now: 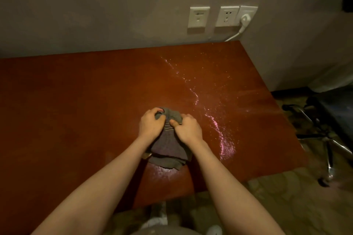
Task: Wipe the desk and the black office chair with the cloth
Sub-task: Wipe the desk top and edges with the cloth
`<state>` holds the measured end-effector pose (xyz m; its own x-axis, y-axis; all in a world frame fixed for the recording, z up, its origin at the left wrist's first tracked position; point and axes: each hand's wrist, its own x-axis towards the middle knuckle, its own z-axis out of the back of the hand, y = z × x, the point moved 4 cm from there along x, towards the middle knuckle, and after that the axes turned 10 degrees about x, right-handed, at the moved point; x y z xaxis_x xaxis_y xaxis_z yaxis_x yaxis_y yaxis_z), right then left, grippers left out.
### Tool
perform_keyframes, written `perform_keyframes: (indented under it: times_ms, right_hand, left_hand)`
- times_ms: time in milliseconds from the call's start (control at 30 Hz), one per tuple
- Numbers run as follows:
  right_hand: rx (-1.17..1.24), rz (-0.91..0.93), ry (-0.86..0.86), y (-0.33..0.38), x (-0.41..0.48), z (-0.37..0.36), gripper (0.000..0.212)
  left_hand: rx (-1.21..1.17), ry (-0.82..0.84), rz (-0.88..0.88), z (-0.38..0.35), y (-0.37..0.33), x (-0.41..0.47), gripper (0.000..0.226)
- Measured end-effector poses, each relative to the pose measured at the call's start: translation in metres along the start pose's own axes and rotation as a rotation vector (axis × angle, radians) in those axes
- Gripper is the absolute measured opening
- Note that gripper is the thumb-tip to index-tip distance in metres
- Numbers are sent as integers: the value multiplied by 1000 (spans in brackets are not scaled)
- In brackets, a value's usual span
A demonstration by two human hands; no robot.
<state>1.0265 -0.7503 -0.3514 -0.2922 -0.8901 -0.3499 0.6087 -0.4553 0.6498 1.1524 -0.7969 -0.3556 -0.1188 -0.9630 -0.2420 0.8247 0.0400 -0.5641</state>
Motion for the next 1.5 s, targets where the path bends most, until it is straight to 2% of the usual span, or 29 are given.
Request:
perform_keyframes:
  times_ms: [267, 433, 500, 567, 633, 767, 1133, 1333, 1500]
  right_hand:
    - [-30, 127, 136, -20, -70, -15, 51]
    - [-290, 338, -58, -41, -110, -29, 65]
    - [-356, 385, -53, -48, -114, -34, 60]
    - [-339, 422, -9, -58, -115, -33, 43]
    - [-317, 437, 52, -69, -115, -28, 46]
    - [-329, 511, 49, -88, -105, -16, 45]
    - [-275, 532, -86, -160, -76, 63, 43]
    - [-241, 463, -238, -203, -60, 106, 35]
    - [-217, 327, -353, -243, -50, 147, 33]
  left_hand:
    - [15, -125, 71, -5, 17, -76, 22]
    - [171, -133, 118, -35, 10, -118, 19]
    - [179, -125, 141, -45, 4, -127, 20]
    - [193, -122, 178, -52, 1, -133, 26]
    - [231, -130, 176, -59, -2, -139, 31]
    - [283, -191, 160, -75, -18, -145, 30]
    - [222, -199, 111, -139, -110, -140, 35]
    - [214, -141, 8, -172, -160, -128, 29]
    - [171, -65, -135, -202, -213, -115, 30]
